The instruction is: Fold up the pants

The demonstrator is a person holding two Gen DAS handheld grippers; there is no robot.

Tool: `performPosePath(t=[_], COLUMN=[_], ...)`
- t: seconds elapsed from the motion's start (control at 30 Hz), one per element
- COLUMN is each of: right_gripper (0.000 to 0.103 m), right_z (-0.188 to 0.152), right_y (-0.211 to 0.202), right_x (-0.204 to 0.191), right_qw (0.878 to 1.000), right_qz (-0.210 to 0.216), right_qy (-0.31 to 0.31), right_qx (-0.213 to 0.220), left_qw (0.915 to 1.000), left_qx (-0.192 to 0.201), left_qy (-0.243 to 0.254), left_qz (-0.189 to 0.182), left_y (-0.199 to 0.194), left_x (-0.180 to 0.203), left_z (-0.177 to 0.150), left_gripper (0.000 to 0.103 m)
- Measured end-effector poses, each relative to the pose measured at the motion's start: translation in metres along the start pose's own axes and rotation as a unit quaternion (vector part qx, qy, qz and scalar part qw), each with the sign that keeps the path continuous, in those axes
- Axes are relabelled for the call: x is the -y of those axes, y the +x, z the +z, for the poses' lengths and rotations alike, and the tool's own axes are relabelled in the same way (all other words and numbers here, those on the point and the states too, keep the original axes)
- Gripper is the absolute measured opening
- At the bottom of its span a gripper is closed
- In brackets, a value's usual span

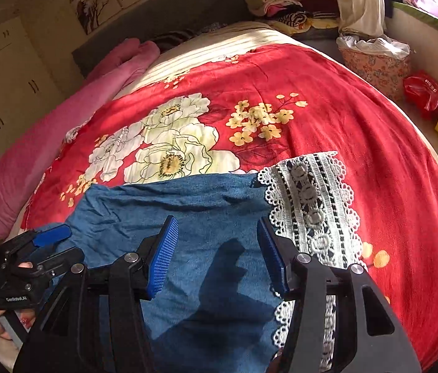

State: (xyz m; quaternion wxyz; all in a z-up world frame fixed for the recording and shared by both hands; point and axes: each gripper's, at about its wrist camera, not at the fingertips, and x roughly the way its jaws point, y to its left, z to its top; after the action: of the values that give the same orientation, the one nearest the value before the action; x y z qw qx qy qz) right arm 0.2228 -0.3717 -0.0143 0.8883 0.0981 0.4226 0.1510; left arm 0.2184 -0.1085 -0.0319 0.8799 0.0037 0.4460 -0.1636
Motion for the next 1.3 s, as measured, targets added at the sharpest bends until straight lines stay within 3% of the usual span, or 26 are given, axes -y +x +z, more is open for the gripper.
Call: performPosePath(t=[0.13,0.23,0.43,0.57,0.67,0.9,1.13,1.3], right_gripper=[0.052,0.052,0.052,0.057,0.063,0.075,0.081,0.082], right_z=[0.009,0.011,0.008,0.009,0.0,-0.043,-0.09,-0.117], right_y=[0.03,0.044,0.048,0.021,-0.017,-0.097,-0.133,-0.127], right_x=[0.014,0.025,0.027,0.024,0.022,0.033,0.055,0.061], right_qw=[0.999,0.998,0.999,0.999,0.999,0.992,0.985,0.985], right_qz=[-0.023,-0.017,-0.014,-0.002,-0.005,-0.028,-0.037,-0.042], right_qy=[0.011,0.03,0.026,0.04,0.042,0.069,0.112,0.13], right_qx=[-0.036,-0.047,-0.044,-0.025,0.018,0.099,0.123,0.102], left_qw=[0.9993,0.9988,0.999,0.9996,0.9999,0.9982,0.9955,0.9916], left_qx=[-0.022,-0.039,-0.037,-0.023,-0.003,0.033,0.029,0.018], left_qy=[-0.001,-0.015,-0.019,0.011,0.012,0.039,0.082,0.121], left_qz=[0.031,0.024,0.015,0.013,-0.003,-0.03,-0.037,-0.04], left_y=[0.023,0.038,0.045,0.029,0.009,-0.019,-0.016,0.002], left_x=[-0.01,-0.021,-0.025,-0.011,-0.001,0.034,0.07,0.096], left_z=[0.008,0.007,0.005,0.005,0.009,0.022,0.033,0.052], left_gripper=[0.073,0.073,0.077,0.081,0.081,0.088,0.091,0.092])
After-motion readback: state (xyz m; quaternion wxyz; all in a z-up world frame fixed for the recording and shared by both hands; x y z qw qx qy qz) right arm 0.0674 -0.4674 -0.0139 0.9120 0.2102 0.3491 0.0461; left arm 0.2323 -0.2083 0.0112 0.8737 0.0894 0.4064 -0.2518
